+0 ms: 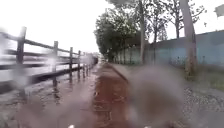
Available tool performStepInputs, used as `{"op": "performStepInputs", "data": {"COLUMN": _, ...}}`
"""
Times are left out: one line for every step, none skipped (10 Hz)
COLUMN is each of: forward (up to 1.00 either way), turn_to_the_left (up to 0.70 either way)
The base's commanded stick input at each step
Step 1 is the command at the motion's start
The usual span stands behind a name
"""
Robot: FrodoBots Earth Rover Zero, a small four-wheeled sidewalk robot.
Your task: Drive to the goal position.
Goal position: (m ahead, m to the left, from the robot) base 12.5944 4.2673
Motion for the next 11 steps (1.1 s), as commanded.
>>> {"op": "performStepInputs", "data": {"forward": 0.00, "turn_to_the_left": 0.00}}
{"op": "performStepInputs", "data": {"forward": 0.00, "turn_to_the_left": 0.00}}
{"op": "performStepInputs", "data": {"forward": 0.00, "turn_to_the_left": 0.00}}
{"op": "performStepInputs", "data": {"forward": 0.63, "turn_to_the_left": 0.00}}
{"op": "performStepInputs", "data": {"forward": 1.00, "turn_to_the_left": 0.00}}
{"op": "performStepInputs", "data": {"forward": 1.00, "turn_to_the_left": 0.00}}
{"op": "performStepInputs", "data": {"forward": 1.00, "turn_to_the_left": 0.00}}
{"op": "performStepInputs", "data": {"forward": 1.00, "turn_to_the_left": 0.00}}
{"op": "performStepInputs", "data": {"forward": 1.00, "turn_to_the_left": 0.00}}
{"op": "performStepInputs", "data": {"forward": 1.00, "turn_to_the_left": 0.22}}
{"op": "performStepInputs", "data": {"forward": 1.00, "turn_to_the_left": 0.39}}
